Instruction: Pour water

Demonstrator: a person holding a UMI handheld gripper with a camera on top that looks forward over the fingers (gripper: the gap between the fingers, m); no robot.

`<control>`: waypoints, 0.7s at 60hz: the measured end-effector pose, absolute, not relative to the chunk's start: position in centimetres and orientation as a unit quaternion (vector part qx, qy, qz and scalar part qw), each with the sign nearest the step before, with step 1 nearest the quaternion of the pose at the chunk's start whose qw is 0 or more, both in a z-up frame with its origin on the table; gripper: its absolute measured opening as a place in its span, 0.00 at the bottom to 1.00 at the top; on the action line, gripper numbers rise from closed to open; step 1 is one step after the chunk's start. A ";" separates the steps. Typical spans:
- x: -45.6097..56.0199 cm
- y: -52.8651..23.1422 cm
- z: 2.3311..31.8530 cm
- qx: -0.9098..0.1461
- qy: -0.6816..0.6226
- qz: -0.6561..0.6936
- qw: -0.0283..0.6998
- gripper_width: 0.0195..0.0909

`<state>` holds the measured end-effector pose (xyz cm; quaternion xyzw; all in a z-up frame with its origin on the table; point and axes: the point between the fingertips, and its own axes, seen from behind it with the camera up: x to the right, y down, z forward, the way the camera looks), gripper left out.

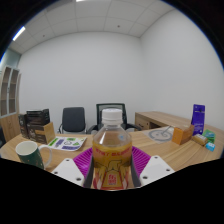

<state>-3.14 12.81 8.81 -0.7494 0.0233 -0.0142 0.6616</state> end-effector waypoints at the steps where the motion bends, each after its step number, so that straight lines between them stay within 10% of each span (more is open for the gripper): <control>1: -3.1 12.8 8.8 -0.750 0.023 -0.016 0.660 0.55; 7: -2.8 12.2 7.0 -0.782 0.015 -0.026 0.622 0.93; 42: -14.4 -13.1 20.2 -0.756 -0.057 0.077 0.647 0.91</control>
